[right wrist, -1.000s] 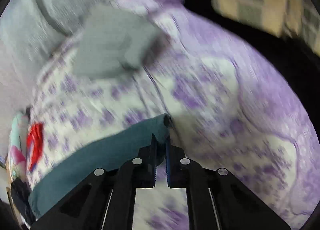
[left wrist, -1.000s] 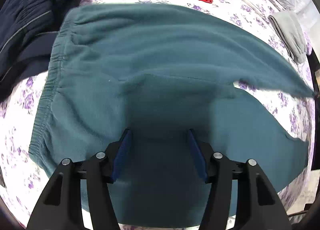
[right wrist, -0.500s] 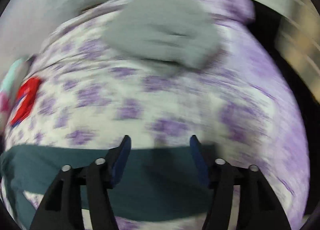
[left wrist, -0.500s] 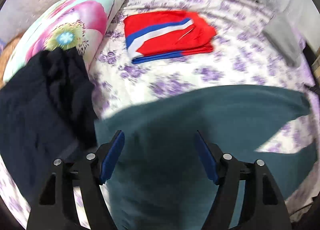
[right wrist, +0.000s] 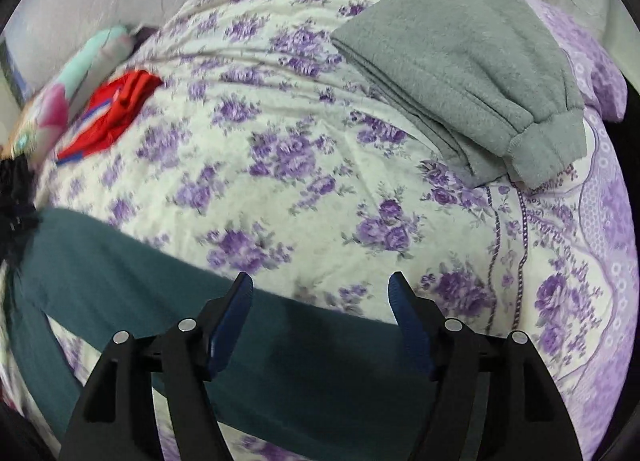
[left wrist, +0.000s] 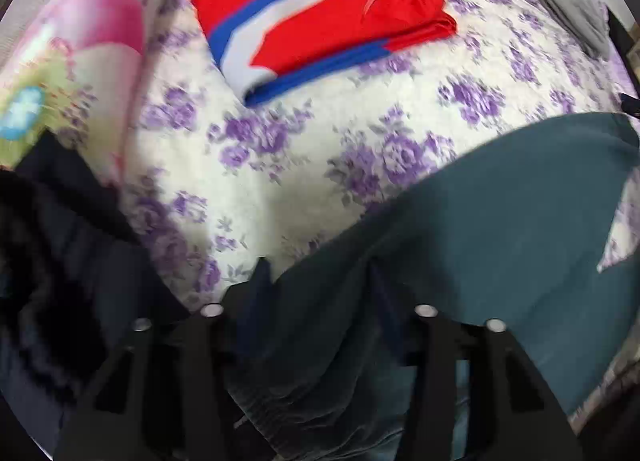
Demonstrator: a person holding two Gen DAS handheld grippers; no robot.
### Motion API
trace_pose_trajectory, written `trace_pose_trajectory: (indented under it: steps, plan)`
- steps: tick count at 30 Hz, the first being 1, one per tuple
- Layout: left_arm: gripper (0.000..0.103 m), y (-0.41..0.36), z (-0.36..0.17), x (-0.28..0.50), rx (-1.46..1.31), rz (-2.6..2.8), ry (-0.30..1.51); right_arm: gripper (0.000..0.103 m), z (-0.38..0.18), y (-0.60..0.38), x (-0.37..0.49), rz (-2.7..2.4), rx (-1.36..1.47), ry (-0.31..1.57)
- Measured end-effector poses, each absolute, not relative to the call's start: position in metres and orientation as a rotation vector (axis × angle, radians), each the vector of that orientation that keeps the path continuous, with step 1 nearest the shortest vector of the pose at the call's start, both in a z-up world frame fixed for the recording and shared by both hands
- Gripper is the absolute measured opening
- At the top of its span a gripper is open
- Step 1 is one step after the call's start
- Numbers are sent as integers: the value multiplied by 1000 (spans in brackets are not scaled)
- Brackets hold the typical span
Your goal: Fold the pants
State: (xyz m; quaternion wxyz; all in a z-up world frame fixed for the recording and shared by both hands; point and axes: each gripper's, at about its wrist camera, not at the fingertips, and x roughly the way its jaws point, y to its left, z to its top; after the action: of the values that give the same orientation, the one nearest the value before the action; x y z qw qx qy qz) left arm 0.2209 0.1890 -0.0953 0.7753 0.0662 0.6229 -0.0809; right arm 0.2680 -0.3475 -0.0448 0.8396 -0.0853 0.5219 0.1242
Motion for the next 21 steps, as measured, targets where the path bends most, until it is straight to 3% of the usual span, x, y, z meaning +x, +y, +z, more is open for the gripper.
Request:
trace_pose_trajectory:
  steps: [2, 6, 9, 11, 12, 13, 21]
  plan:
    - [36, 192, -101, 222, 141, -203, 1373, 71, -52, -342, 272, 291, -223, 1122]
    - [34, 191, -106, 223, 145, -230, 1388, 70, -70, -321, 275, 372, -350, 1165]
    - [31, 188, -109, 221, 160, -218, 1379, 61, -92, -304, 270, 442, -444, 1229]
    - [18, 179, -109, 217, 180, -230, 1365, 38, -90, -301, 267, 465, -422, 1223]
    - [7, 171, -109, 214, 185, -240, 1360, 19, -85, -302, 267, 467, -397, 1222]
    - [7, 168, -107, 212, 195, -240, 1353, 5, -81, -303, 266, 462, -391, 1212]
    - [6, 164, -45, 188, 116, -233, 1207, 3, -9, -329, 231, 439, -261, 1062]
